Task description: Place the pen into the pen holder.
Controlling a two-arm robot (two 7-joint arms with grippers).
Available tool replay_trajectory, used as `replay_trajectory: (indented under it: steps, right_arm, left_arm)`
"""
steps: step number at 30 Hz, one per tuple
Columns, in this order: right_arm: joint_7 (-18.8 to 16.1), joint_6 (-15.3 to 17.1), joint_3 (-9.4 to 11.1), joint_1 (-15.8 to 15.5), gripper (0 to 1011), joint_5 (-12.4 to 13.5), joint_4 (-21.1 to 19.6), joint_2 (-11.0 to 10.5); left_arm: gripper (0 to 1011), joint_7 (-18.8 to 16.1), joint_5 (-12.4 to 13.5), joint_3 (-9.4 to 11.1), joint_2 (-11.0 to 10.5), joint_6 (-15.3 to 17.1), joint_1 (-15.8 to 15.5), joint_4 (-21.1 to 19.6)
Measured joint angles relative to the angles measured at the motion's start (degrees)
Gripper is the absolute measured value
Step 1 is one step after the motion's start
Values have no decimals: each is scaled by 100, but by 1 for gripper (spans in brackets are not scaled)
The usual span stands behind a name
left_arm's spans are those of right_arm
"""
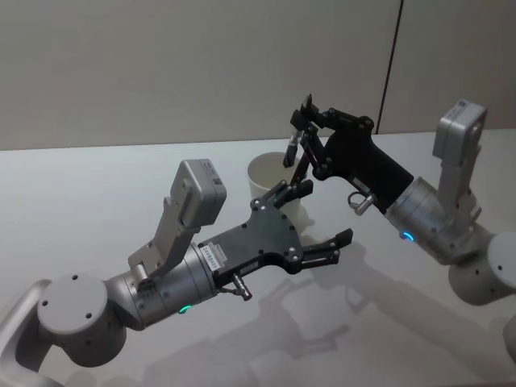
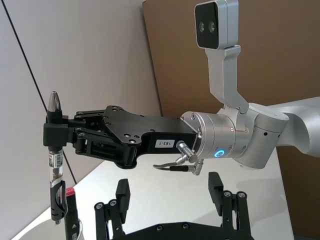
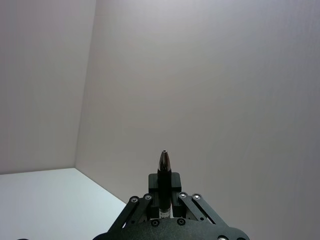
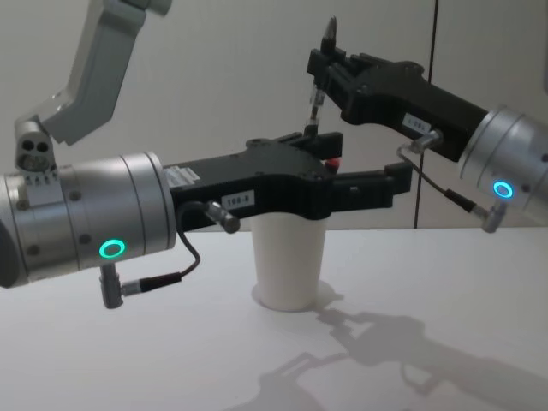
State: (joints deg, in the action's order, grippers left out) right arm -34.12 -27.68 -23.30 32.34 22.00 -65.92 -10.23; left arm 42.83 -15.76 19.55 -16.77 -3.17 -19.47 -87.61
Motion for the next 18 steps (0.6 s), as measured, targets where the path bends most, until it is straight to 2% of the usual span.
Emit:
replay_trajectory:
  steps: [18]
  right_arm:
    - [74,57,12,-23,122,-95,-22,-23]
  left_arm:
    - [1003,0,0,0,0,0,0,0]
